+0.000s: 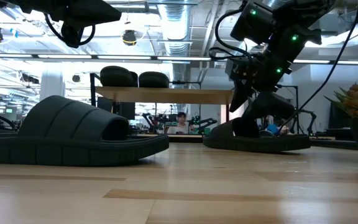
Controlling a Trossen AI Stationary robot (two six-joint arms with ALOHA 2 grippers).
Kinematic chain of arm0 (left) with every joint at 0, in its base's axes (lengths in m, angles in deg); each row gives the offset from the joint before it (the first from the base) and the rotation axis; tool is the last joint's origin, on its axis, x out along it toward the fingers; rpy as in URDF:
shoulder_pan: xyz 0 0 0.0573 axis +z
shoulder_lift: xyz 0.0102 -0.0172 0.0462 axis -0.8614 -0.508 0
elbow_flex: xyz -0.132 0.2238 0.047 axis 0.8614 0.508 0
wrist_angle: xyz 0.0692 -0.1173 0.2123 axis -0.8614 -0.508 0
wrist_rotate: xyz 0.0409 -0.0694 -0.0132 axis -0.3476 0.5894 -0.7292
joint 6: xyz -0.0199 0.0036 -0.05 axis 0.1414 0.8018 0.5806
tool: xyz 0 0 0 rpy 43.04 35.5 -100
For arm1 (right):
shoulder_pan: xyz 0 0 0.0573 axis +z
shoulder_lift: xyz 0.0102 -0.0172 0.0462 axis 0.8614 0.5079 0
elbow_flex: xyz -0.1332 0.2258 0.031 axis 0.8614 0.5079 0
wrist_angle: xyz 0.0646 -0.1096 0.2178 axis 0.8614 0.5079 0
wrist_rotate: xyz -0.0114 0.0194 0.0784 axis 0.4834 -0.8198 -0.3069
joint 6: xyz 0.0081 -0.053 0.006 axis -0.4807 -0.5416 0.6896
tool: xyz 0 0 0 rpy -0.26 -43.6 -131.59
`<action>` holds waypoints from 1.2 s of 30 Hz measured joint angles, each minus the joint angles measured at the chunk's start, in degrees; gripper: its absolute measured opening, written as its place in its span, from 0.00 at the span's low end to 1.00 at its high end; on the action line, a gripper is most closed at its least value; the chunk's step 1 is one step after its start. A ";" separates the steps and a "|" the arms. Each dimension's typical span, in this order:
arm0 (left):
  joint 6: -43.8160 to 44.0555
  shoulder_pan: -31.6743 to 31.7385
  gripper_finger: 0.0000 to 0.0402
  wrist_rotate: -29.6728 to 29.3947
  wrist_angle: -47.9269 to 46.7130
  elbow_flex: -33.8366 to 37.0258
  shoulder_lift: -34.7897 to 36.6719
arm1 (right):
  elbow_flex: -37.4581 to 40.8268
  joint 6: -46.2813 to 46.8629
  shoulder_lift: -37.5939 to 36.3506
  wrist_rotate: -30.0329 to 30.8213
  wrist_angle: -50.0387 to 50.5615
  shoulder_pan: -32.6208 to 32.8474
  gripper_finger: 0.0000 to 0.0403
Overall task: Pick and place slides into the shelf
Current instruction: Put the black slipper on the shelf
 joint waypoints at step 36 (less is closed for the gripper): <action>2.74 -0.12 0.00 3.13 -0.41 0.00 0.00 | -3.39 7.50 4.80 0.51 6.58 1.40 0.01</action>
